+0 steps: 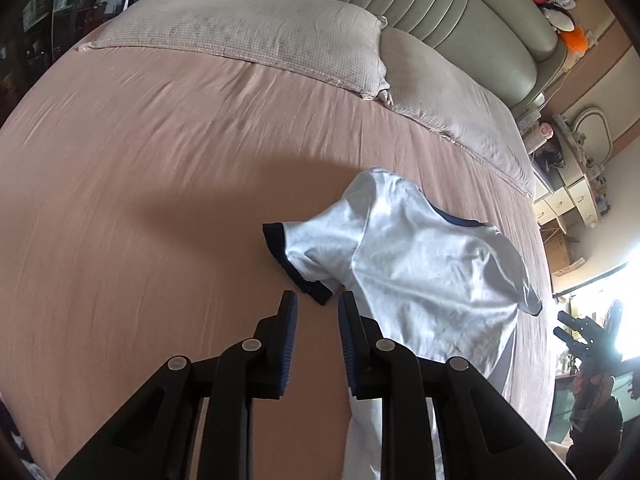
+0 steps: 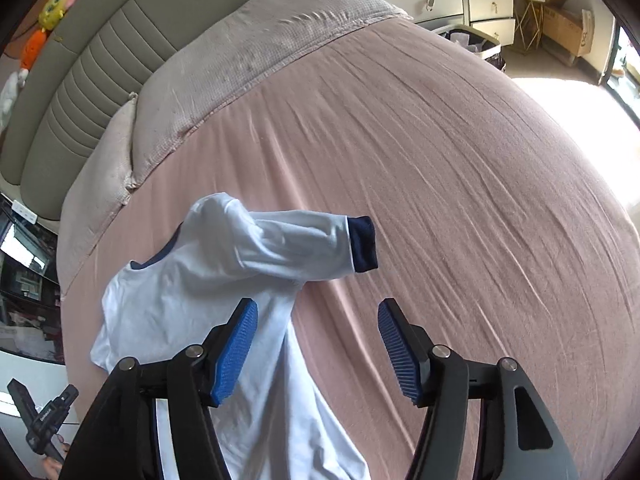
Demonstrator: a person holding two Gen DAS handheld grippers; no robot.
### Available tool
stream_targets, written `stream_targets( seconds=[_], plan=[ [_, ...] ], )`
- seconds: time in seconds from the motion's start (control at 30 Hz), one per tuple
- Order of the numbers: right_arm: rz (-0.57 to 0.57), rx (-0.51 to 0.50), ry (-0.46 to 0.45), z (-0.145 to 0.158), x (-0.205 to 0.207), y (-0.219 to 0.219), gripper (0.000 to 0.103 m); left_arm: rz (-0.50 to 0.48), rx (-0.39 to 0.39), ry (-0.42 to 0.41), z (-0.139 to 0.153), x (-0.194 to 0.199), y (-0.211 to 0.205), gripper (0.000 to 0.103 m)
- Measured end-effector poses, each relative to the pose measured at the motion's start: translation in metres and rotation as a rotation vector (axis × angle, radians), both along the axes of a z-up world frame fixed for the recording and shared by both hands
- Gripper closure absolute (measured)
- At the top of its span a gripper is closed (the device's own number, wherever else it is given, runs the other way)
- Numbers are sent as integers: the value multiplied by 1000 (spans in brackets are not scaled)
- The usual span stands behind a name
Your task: Fold clothes
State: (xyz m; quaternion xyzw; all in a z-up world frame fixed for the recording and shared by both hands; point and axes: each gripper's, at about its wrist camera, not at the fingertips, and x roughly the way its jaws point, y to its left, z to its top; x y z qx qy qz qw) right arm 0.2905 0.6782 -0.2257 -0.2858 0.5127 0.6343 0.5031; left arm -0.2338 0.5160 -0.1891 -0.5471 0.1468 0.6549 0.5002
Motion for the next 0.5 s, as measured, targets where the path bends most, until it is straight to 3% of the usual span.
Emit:
stream_targets(
  seconds=[0.13, 0.17, 0.2, 0.27, 0.37, 0.5],
  plan=[
    [78, 8, 36, 27, -8, -34, 37, -13, -27, -1, 38, 30, -12, 72],
    [94, 8, 52, 33, -7, -41, 37, -19, -22, 7, 50, 40, -18, 62],
    [112, 0, 68, 38, -3, -50, 35, -25, -10, 18, 63, 50, -25, 43],
    [137, -15, 77, 42, 2, -69, 31, -32, 25, 32, 83, 70, -37, 18],
    [174, -38, 91, 48, 10, -97, 31, -41, 74, 36, 104, 91, -55, 17],
    [164, 21, 105, 58, 23, -131, 31, -69, 108, 63, 109, 108, -71, 17]
  ],
)
